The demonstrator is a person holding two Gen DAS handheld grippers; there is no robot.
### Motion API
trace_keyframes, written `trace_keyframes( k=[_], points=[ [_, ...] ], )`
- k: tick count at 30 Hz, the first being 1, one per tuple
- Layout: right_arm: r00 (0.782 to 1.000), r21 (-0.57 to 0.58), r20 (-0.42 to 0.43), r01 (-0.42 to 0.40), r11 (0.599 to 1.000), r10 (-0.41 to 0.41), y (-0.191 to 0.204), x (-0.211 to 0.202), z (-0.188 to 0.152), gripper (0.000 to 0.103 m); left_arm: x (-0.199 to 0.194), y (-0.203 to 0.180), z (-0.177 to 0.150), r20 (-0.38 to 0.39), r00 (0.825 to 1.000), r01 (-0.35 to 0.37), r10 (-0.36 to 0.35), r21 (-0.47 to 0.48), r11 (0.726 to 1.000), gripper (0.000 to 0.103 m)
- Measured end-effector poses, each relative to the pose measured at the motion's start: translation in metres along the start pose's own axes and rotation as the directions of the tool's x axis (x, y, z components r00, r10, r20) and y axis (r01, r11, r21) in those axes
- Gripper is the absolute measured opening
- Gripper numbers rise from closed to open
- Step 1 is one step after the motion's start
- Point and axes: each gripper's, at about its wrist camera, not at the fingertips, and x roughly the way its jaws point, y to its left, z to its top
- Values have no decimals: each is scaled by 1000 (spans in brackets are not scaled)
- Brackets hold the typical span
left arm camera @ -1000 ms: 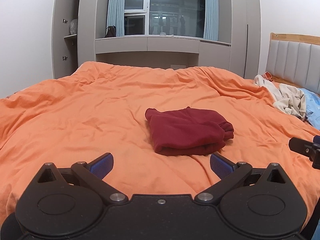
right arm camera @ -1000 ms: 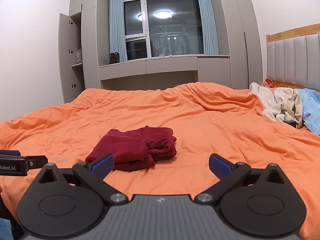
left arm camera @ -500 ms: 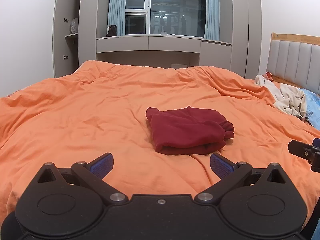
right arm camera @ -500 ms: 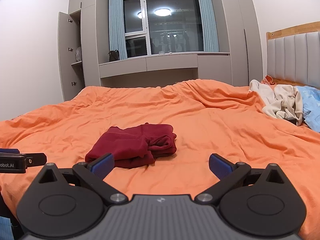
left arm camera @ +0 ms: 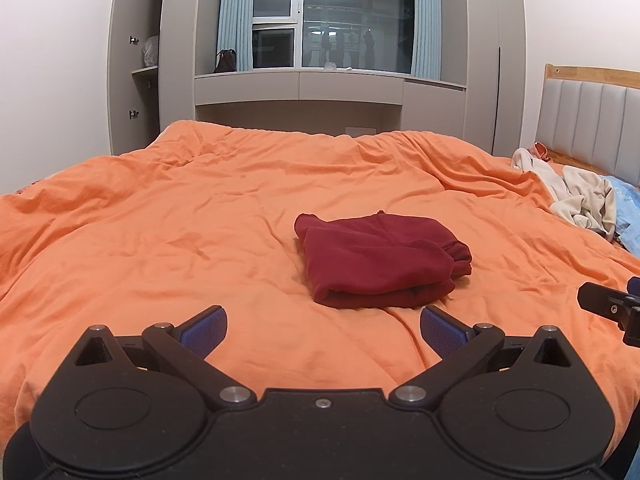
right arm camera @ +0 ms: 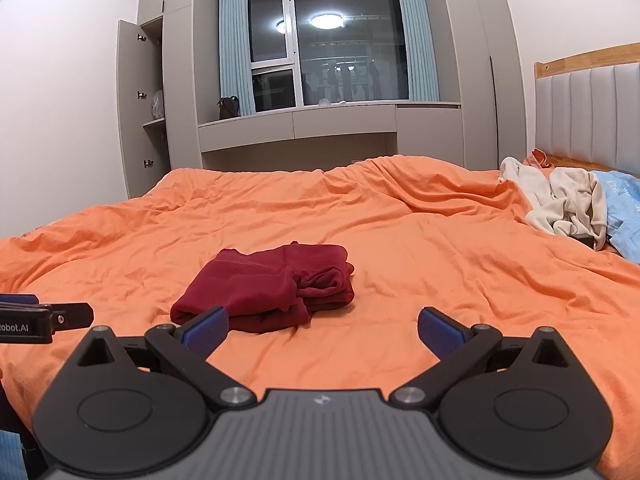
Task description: Fold small clothes
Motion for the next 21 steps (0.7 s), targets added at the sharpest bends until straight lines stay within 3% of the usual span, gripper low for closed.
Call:
trace_keyframes(
  k=[21],
  points=[
    [1000,2,-9,-7,1000,7,-1,3,-1,103,1,4,-5,-13,1000,-9,9,-7,1000,103]
  ],
)
